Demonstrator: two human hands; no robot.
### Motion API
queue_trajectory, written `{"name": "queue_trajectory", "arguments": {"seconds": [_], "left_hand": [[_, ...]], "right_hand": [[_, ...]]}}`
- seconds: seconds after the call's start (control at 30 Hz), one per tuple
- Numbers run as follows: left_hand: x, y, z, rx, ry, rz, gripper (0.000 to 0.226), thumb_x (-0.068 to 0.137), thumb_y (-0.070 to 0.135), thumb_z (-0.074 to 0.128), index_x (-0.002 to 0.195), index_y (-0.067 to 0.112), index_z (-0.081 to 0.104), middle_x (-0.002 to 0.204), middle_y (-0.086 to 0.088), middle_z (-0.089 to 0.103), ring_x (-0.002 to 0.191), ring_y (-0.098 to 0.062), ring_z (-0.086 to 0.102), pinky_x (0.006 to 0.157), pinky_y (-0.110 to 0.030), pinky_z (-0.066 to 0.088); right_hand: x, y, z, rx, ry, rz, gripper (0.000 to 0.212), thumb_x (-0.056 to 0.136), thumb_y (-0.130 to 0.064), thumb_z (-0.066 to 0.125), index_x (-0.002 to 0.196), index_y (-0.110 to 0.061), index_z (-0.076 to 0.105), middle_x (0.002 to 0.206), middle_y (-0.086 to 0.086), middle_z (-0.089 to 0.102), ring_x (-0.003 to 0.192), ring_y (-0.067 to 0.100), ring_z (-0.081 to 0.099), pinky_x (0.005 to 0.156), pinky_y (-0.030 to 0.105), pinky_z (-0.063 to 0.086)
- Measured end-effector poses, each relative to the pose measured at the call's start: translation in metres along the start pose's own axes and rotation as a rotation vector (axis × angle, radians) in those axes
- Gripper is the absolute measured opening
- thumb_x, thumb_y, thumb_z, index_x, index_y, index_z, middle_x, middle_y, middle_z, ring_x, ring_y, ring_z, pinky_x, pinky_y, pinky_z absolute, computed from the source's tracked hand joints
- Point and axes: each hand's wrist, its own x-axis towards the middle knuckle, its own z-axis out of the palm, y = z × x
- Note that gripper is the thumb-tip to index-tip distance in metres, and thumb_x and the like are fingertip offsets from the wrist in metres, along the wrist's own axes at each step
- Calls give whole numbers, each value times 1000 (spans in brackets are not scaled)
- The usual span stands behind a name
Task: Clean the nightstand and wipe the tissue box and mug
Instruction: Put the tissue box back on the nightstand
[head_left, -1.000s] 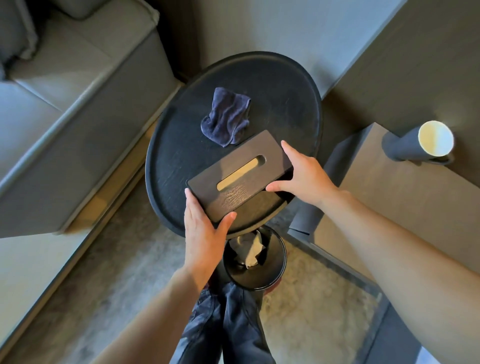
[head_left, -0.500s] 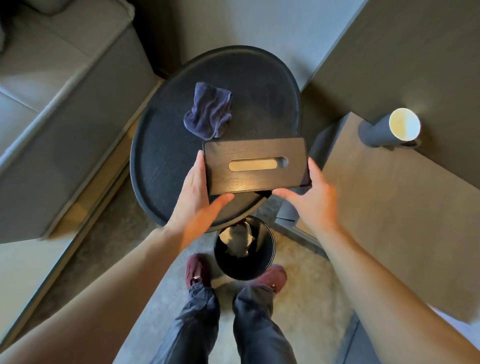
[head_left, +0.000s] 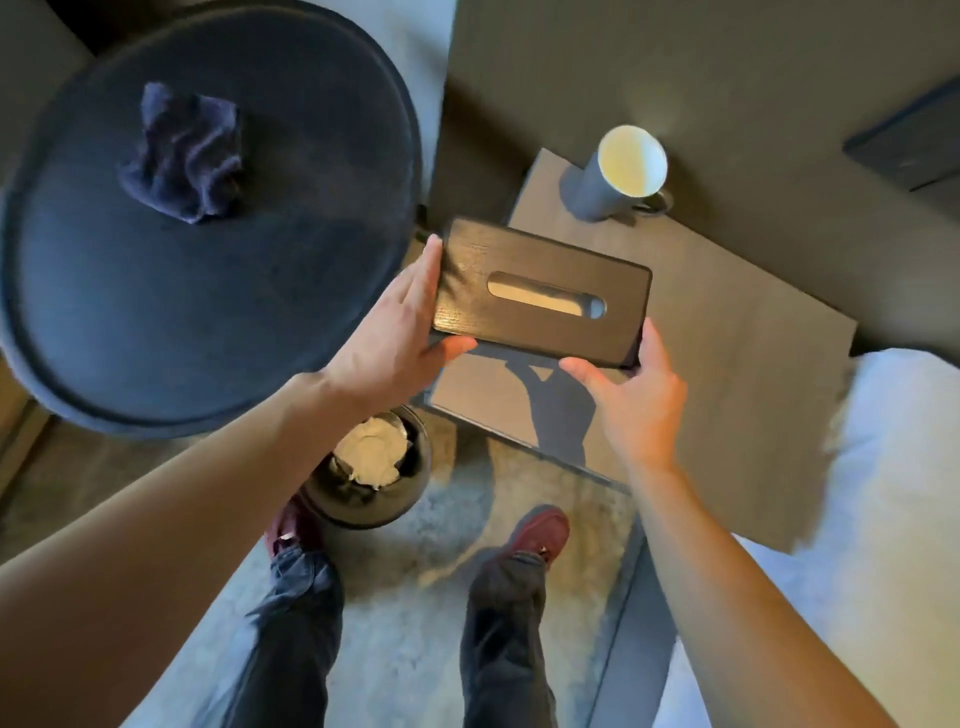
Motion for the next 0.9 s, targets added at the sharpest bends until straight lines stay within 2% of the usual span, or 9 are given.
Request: {"name": "queue_trajectory", "arguments": {"seconds": [0.1,0.17,0.3,0.37,0.43,0.6,0.73,0.9], "left_hand": [[17,36,49,9,-25,20,106,92,29,75,163,4,1,168,-14,23,154,-24,21,117,-9,8],[29,61,82,25,-23,48,105,91,29,75,163,4,4,167,-15,26,154,-26,24,116,-6,6],[56,108,141,19,-70,87,103,91,28,75,164,7,5,165,-15,30,151,-29,31,122,-31,23],[72,128,165,19,-109,102,101,93,26,73,164,8,3,166,-15,29,151,-31,31,121,-32,24],[88,146,186,19,-139,100,99,94,24,71,164,8,2,167,-15,26,151,-32,31,119,-28,21],[129,177,222,56,-177,65,96,96,25,69,163,10,1,168,-14,25,151,-33,31,118,-25,21],[155,189,238,73,-197,33,95,97,28,67,164,12,1,166,-11,28,148,-31,36,117,-28,26],[184,196,251,87,-193,1,95,98,31,66,165,19,0,155,-14,43,136,-33,48,112,-34,37]], "right_hand": [[13,43,-44,18,23,72,99,72,-40,91,154,-19,40,119,-24,58,112,-1,57,86,-1,39],[23,71,-74,10,31,102,103,72,-43,90,157,-20,35,123,-23,56,114,-1,54,89,3,39],[44,121,-129,-19,59,151,104,70,-51,88,157,-25,36,132,-15,63,116,6,59,100,22,48],[56,143,-150,-17,76,172,100,70,-54,87,155,-29,38,130,-15,67,114,6,63,103,30,53],[69,162,-167,-10,94,161,93,71,-55,86,150,-34,42,126,-17,69,111,7,66,99,34,56],[102,193,-190,-28,149,154,88,73,-60,83,148,-34,44,122,-15,71,104,9,69,94,31,59],[128,212,-197,-31,131,156,90,76,-56,82,152,-30,41,131,-10,68,111,12,67,97,26,56],[163,229,-198,-8,124,158,93,74,-61,81,151,-28,41,137,-7,64,122,17,64,102,37,56]]}}
